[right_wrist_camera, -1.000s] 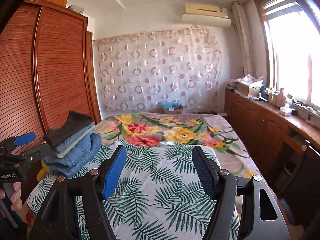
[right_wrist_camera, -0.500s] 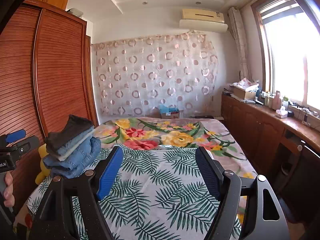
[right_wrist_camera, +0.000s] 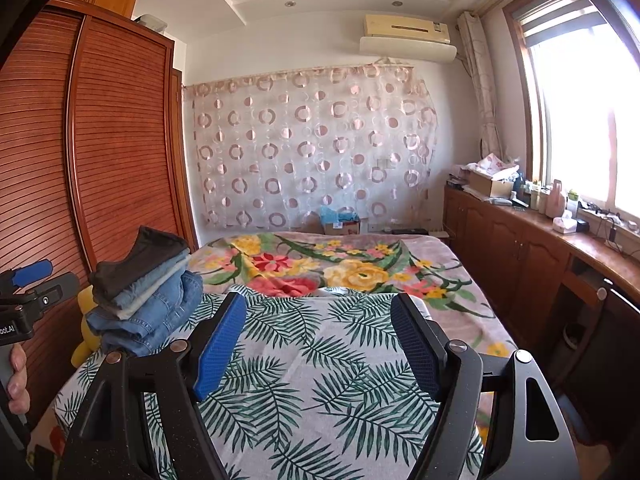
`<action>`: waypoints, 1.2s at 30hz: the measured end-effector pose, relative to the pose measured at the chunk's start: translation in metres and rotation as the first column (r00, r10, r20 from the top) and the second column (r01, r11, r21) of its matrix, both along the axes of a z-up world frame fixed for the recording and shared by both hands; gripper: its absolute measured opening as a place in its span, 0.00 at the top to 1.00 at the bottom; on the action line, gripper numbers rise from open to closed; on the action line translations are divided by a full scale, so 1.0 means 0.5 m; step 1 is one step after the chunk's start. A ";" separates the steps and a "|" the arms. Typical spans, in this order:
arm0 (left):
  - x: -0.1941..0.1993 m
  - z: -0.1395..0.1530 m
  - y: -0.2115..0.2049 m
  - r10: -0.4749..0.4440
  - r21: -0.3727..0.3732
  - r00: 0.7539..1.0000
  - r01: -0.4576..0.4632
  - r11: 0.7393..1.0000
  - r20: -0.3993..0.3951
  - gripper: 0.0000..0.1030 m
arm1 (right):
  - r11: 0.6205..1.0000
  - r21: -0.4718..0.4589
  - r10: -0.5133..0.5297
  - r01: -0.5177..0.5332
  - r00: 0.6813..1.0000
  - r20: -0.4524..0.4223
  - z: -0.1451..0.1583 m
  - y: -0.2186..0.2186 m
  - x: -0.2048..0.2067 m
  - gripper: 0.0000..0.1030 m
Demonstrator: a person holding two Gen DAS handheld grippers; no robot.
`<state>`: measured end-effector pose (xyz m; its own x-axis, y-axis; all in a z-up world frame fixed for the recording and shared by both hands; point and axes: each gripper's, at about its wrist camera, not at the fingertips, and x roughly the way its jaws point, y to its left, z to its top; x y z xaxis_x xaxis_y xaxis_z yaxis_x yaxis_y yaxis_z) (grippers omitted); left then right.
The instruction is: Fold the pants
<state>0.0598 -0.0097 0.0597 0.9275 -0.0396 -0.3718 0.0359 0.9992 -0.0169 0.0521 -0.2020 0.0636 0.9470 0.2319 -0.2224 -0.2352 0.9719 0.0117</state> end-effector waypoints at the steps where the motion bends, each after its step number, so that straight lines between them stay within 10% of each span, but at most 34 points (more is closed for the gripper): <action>1: 0.000 0.000 0.000 0.000 0.000 1.000 0.000 1.000 0.000 0.00 | 1.000 -0.001 0.000 0.000 1.000 0.001 -0.002 0.002 -0.002 0.26; 36: 0.001 0.004 -0.001 0.000 0.002 1.000 0.000 1.000 -0.001 0.00 | 1.000 -0.010 0.013 -0.013 1.000 0.012 -0.002 -0.011 -0.011 0.26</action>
<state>0.0601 -0.0103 0.0619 0.9271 -0.0389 -0.3727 0.0358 0.9992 -0.0152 0.0466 -0.2074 0.0623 0.9466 0.2422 -0.2130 -0.2480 0.9688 -0.0007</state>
